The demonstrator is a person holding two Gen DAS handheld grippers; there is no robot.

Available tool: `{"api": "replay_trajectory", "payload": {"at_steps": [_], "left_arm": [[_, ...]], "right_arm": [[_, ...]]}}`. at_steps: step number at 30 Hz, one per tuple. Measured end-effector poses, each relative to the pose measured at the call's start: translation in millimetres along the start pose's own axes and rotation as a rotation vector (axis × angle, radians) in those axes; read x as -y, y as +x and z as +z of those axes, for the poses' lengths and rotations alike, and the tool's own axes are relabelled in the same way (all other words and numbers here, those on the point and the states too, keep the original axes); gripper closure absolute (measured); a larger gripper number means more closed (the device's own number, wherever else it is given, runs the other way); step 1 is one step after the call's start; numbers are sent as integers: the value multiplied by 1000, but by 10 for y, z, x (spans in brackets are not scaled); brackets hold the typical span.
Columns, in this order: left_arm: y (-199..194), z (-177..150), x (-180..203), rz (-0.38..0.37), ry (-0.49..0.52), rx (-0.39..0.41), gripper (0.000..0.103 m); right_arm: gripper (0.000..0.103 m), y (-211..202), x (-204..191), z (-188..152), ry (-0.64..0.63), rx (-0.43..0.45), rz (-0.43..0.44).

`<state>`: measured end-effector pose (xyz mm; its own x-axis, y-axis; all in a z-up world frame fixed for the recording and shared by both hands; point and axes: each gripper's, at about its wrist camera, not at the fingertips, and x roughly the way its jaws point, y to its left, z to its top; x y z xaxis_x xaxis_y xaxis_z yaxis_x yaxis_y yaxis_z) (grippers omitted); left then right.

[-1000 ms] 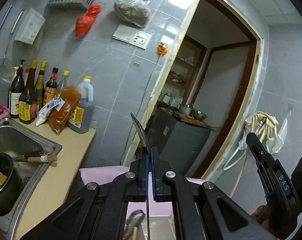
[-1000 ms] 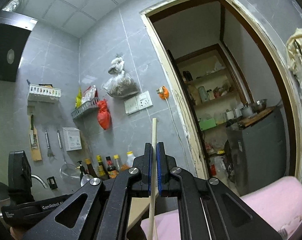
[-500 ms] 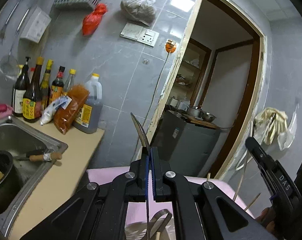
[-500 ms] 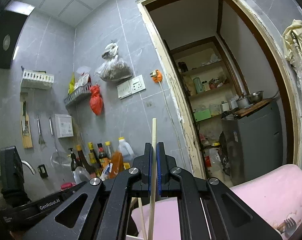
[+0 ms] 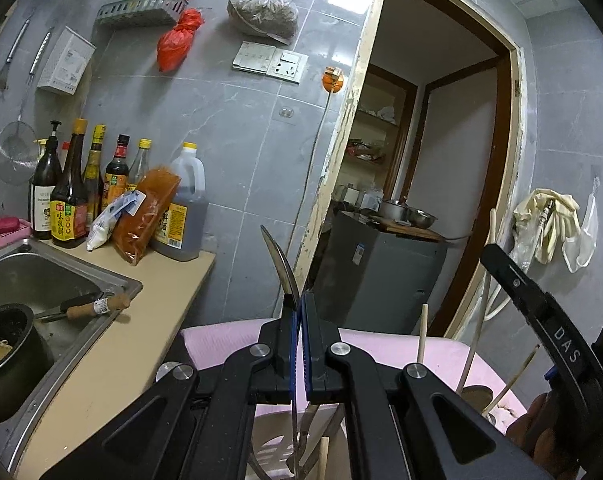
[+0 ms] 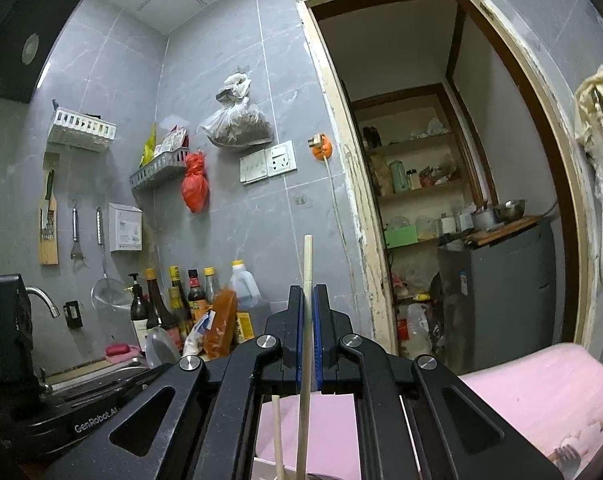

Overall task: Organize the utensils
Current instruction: 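Lift the knife and chopstick and carry both over the white basket, then open the left tool to drop the knife while the right tool releases the chopstick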

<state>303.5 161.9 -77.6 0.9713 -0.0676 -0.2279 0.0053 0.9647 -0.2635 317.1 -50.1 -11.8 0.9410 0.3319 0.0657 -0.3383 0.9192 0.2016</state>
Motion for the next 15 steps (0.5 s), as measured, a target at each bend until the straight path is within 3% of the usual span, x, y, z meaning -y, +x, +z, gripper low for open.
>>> {"api": "replay_trajectory", "payload": {"at_steps": [15], "left_arm": [[-65,-27,-14,-33,20,-104,100]], "right_arm": [[98,-42,-44,-43,-17,-80,30]]}}
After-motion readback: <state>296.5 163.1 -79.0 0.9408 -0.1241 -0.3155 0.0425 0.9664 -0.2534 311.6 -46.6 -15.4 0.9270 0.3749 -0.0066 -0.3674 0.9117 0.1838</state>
